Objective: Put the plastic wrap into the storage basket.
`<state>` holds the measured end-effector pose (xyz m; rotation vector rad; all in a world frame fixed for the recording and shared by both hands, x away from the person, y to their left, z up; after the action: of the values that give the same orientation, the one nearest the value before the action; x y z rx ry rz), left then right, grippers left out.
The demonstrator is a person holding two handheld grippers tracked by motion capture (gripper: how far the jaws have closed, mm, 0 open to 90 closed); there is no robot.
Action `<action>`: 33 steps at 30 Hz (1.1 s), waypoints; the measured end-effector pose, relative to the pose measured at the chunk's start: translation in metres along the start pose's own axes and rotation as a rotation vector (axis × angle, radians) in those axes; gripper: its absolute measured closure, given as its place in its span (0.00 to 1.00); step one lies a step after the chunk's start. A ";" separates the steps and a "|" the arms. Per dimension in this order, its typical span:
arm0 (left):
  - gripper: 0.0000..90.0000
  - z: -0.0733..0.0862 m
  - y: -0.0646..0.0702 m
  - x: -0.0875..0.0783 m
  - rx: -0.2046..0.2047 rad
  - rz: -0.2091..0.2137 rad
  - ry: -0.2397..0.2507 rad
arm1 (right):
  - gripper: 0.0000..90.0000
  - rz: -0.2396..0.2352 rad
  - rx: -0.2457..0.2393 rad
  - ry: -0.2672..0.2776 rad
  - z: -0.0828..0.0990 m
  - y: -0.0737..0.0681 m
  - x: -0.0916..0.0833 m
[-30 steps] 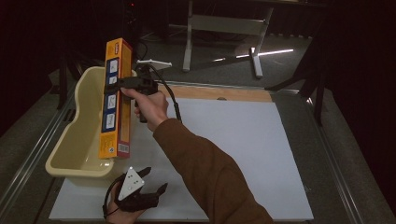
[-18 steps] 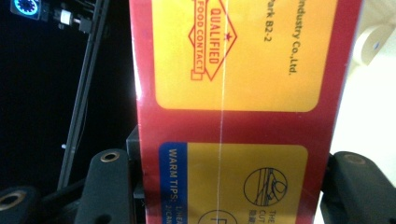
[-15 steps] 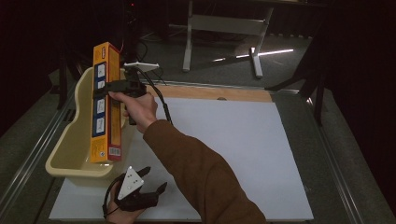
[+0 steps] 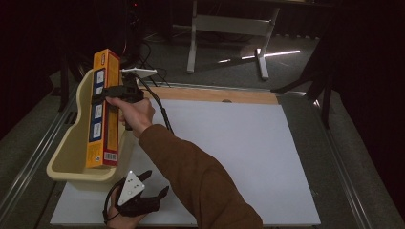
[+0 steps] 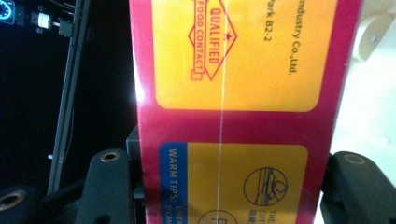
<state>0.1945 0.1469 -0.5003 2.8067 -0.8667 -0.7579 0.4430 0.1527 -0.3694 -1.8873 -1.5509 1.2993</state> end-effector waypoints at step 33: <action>0.26 -0.001 -0.001 -0.001 0.000 -0.003 0.002 | 0.44 0.081 0.154 0.014 0.021 0.027 0.022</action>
<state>0.1947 0.1488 -0.4994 2.8090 -0.8617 -0.7557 0.4407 0.1582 -0.4093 -1.8758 -1.3390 1.3945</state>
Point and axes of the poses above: each handheld gripper's, and its own axes: x roughly forward along the jaws, z roughly out of its underside, y roughly to its right, the point moved 1 cm from there along x, roughly forward along the jaws, and after that the axes turned 14 degrees about -x, right-handed, at the moved point
